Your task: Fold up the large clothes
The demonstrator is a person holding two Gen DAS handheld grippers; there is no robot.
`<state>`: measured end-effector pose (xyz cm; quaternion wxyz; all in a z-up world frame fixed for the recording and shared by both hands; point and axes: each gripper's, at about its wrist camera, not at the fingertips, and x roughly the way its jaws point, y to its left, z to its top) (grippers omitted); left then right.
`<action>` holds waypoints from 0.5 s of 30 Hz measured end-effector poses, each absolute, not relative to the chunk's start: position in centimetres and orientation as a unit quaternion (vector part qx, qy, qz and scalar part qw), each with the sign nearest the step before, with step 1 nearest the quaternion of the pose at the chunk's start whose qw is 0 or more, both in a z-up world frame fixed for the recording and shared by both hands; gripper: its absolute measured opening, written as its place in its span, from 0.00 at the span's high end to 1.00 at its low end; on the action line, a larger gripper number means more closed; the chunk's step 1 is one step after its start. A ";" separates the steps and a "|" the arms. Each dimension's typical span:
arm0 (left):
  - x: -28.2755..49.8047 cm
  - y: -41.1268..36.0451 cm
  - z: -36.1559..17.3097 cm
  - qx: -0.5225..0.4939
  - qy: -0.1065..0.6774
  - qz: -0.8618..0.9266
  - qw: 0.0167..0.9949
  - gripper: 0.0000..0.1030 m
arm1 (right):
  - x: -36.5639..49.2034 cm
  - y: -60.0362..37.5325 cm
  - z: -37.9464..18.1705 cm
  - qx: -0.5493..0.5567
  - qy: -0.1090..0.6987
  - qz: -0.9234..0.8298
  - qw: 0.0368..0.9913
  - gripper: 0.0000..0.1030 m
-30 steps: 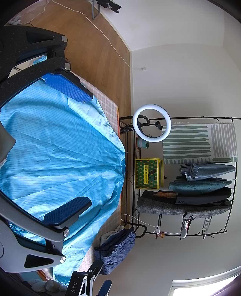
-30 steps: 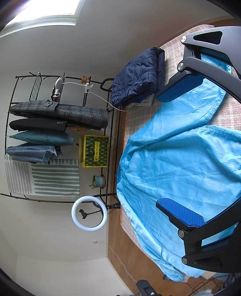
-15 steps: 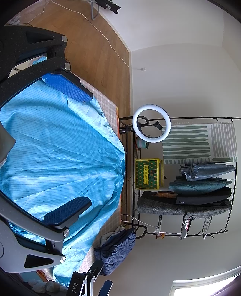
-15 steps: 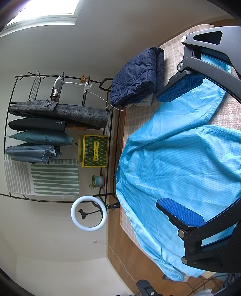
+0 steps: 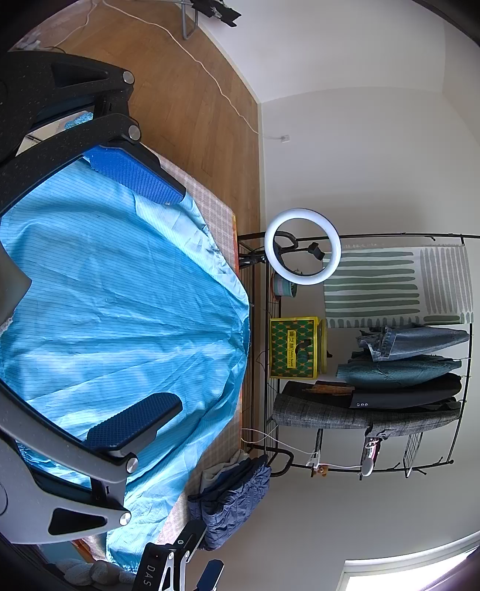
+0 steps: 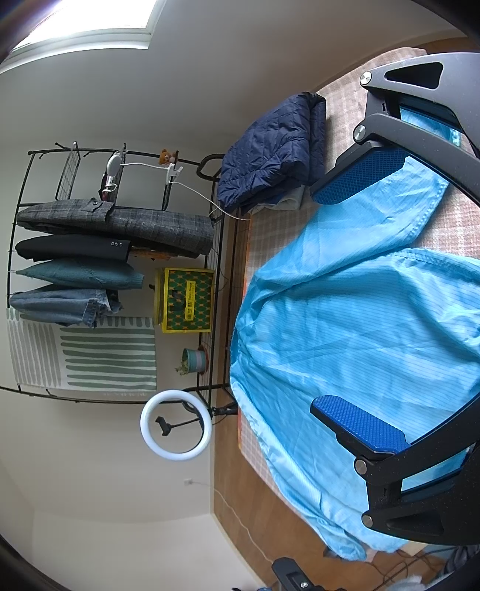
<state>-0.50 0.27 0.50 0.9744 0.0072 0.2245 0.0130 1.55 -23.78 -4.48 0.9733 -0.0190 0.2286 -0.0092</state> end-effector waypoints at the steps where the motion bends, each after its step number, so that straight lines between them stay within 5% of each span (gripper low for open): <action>1: -0.5 0.3 0.5 0.007 0.224 0.013 0.974 0.00 | 1.5 -23.8 -4.5 -0.019 0.229 -0.010 0.973 0.00; 15: -0.4 0.9 0.6 0.005 0.229 0.016 0.973 0.00 | 1.7 -23.7 -4.5 -0.018 0.231 -0.008 0.973 0.00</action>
